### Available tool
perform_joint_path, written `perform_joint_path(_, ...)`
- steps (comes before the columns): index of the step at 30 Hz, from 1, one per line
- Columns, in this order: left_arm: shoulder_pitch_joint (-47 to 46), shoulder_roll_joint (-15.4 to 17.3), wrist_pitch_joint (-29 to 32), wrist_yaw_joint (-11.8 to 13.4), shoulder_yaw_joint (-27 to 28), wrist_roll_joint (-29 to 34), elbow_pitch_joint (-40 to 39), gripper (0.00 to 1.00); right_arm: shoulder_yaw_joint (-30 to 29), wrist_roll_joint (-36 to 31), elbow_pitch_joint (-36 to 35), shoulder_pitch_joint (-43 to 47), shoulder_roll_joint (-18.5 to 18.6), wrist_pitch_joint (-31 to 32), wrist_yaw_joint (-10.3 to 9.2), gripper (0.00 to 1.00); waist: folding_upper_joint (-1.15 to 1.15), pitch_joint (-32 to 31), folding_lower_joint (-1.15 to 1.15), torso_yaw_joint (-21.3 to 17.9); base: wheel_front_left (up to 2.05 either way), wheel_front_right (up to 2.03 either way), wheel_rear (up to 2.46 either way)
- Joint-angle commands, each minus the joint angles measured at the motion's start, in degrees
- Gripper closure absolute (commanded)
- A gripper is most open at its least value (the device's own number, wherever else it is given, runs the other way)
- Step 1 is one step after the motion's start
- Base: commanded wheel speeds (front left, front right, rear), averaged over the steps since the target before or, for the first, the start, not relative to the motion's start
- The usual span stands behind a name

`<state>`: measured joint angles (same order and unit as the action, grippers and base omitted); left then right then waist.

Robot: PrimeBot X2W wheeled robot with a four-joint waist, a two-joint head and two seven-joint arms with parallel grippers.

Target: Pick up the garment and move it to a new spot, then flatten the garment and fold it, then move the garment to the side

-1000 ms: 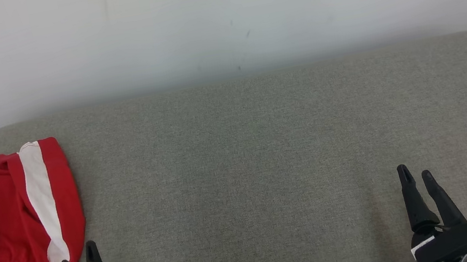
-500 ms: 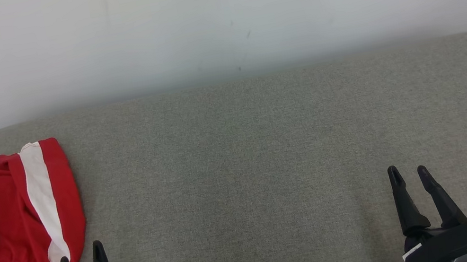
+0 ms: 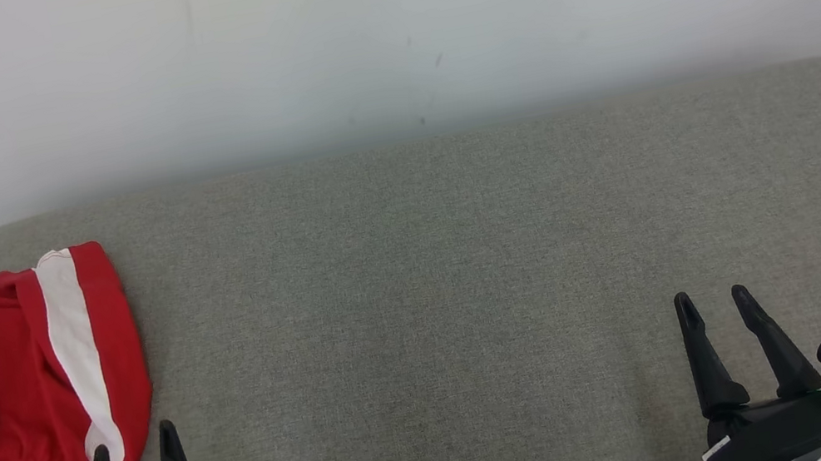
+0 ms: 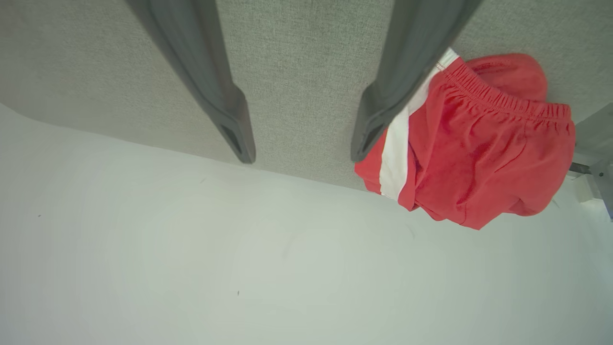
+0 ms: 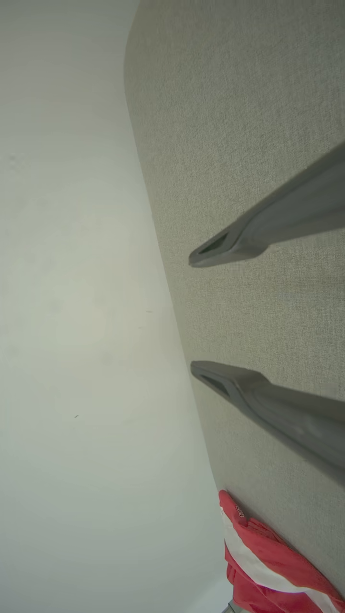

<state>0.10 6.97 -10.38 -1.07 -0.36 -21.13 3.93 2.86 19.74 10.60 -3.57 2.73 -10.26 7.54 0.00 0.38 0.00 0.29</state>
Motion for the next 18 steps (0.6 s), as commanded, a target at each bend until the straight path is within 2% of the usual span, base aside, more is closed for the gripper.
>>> perform_joint_path(1,0.5,0.4,-0.4,-0.2,0.3,1.3,-0.8,0.0,-0.2,-1.6,-0.3,-0.6,0.2,-0.6,-0.07,0.0,0.0,0.0,0.0,0.0,0.0,0.0,0.0)
perform_joint_path(9,1.0,0.5,-1.5,-1.2,1.2,4.4,-0.8,0.0,-0.7,-5.5,0.1,-0.5,0.2,-1.6,-0.07,0.0,0.0,0.1,0.0,-0.1,0.0,0.0,0.0)
perform_joint_path(18,1.7,0.1,-2.6,-3.4,2.2,7.0,0.0,0.0,-0.7,-8.6,0.6,-0.4,0.2,-2.7,-0.08,0.0,0.0,0.1,0.0,-0.1,0.0,0.0,0.0)
